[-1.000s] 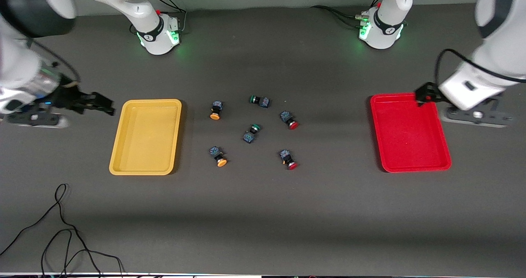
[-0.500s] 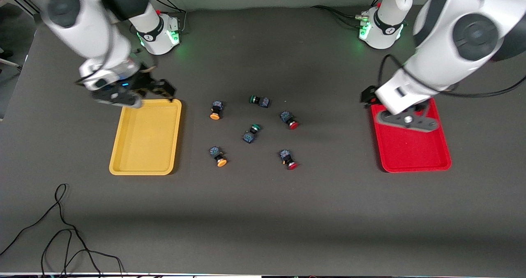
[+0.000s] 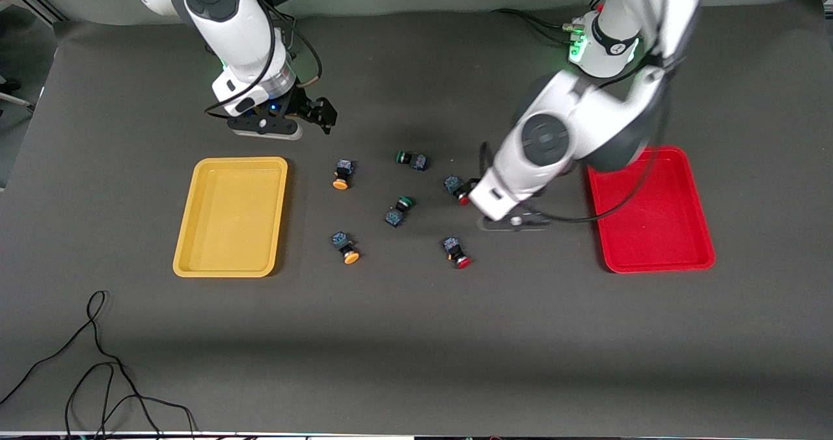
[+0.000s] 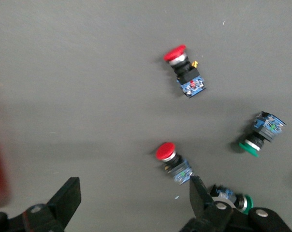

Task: Place red and yellow buttons in trays

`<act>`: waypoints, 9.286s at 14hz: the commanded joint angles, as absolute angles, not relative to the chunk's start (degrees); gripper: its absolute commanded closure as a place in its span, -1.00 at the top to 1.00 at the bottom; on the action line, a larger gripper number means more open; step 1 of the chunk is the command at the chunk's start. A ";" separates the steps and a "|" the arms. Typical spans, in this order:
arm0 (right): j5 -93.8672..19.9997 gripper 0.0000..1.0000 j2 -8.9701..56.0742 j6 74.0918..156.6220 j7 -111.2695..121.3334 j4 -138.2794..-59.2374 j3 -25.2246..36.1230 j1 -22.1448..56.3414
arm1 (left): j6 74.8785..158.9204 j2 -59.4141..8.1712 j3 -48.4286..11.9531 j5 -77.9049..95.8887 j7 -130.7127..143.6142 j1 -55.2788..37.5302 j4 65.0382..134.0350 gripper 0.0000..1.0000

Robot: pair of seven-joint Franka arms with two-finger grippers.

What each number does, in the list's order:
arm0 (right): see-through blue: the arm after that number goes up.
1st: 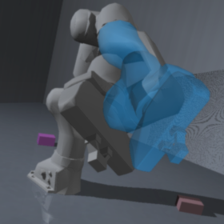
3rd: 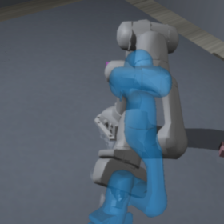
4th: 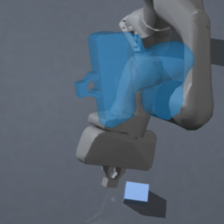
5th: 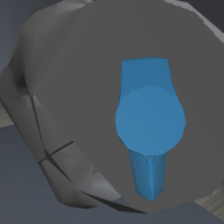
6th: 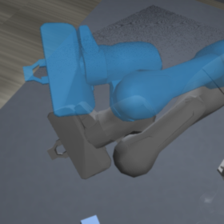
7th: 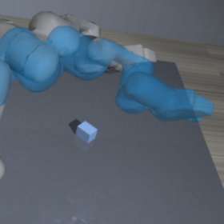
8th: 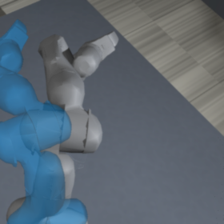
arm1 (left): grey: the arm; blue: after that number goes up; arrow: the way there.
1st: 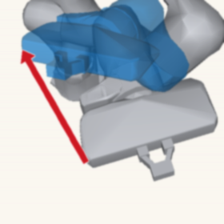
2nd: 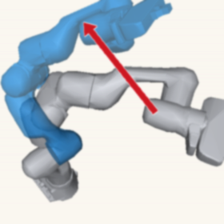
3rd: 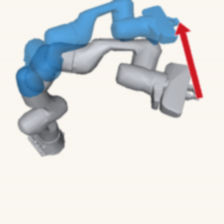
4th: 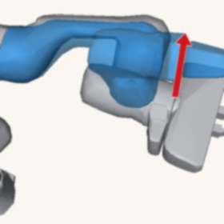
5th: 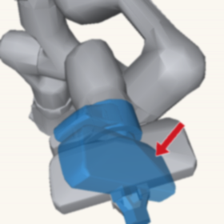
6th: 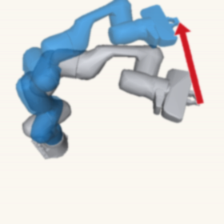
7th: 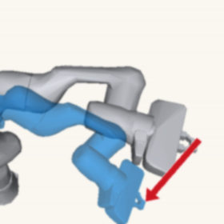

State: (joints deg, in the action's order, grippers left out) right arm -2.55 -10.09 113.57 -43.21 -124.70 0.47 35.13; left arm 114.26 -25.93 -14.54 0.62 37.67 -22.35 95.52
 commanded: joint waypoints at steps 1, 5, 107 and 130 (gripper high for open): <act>-2.46 1.00 -10.82 116.18 -43.95 -128.05 1.14 36.29 | 116.18 -29.61 -13.97 -0.71 43.23 -24.52 95.09 0.99; -2.46 1.00 -5.21 131.01 -44.03 -136.04 1.14 38.92 | 119.44 -35.23 -13.97 -0.35 57.02 -28.47 95.54 0.97; -28.83 -0.71 32.80 133.73 1.51 -104.34 30.32 54.85 | 126.12 -25.92 -14.50 -12.22 -7.21 19.51 116.72 -1.00; -38.85 1.00 32.61 122.01 16.09 -118.23 52.99 54.14 | 94.13 -4.12 -15.12 -7.47 -3.52 11.34 92.03 1.00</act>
State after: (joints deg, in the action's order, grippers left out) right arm -37.39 33.82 125.31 15.54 -120.47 52.04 54.00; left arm 95.00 -1.63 -15.53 -8.06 -3.82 11.83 95.56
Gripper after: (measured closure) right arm 0.308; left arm 0.000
